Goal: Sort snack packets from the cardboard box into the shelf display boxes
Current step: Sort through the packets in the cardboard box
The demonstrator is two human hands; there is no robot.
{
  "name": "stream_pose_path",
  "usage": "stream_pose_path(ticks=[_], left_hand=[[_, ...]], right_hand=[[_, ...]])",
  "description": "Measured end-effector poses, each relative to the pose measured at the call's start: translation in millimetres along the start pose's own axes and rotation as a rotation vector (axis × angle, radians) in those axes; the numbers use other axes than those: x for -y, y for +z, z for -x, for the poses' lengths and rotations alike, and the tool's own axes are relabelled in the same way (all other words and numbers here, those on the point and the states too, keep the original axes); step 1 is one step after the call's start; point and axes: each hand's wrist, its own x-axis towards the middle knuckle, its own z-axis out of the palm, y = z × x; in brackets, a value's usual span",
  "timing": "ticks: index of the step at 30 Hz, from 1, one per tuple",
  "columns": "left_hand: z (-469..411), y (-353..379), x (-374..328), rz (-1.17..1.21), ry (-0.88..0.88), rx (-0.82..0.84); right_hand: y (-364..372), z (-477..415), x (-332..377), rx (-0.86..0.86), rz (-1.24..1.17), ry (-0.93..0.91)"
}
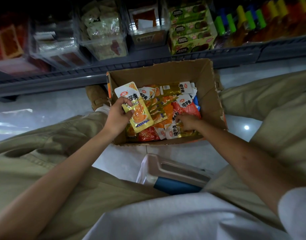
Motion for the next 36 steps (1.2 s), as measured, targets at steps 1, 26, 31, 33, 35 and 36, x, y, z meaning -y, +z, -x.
stream_pose_path(ticks=[1, 26, 31, 33, 35, 36], left_hand=[[0.4, 0.3, -0.7, 0.006, 0.002, 0.000], [-6.3, -6.3, -26.2, -0.093, 0.021, -0.047], [-14.2, -13.8, -74.1, 0.060, 0.096, -0.160], [-16.8, -20.0, -96.0, 0.183, 0.122, -0.212], [-15.8, -28.1, -119.0, 0.273, 0.171, -0.285], [-14.1, -31.9, -128.4, 0.302, 0.207, -0.310]], right_hand=[[0.0, 0.5, 0.2, -0.007, -0.004, -0.002], [-143.1, 54.5, 59.4, -0.127, -0.909, -0.312], [-179.3, 84.9, 99.2, -0.120, -1.150, -0.479], [-195.7, 93.4, 118.4, -0.181, -1.068, -0.505], [-214.3, 105.8, 136.6, -0.279, -0.945, -0.547], [-223.4, 114.1, 144.3, -0.324, -0.887, -0.580]])
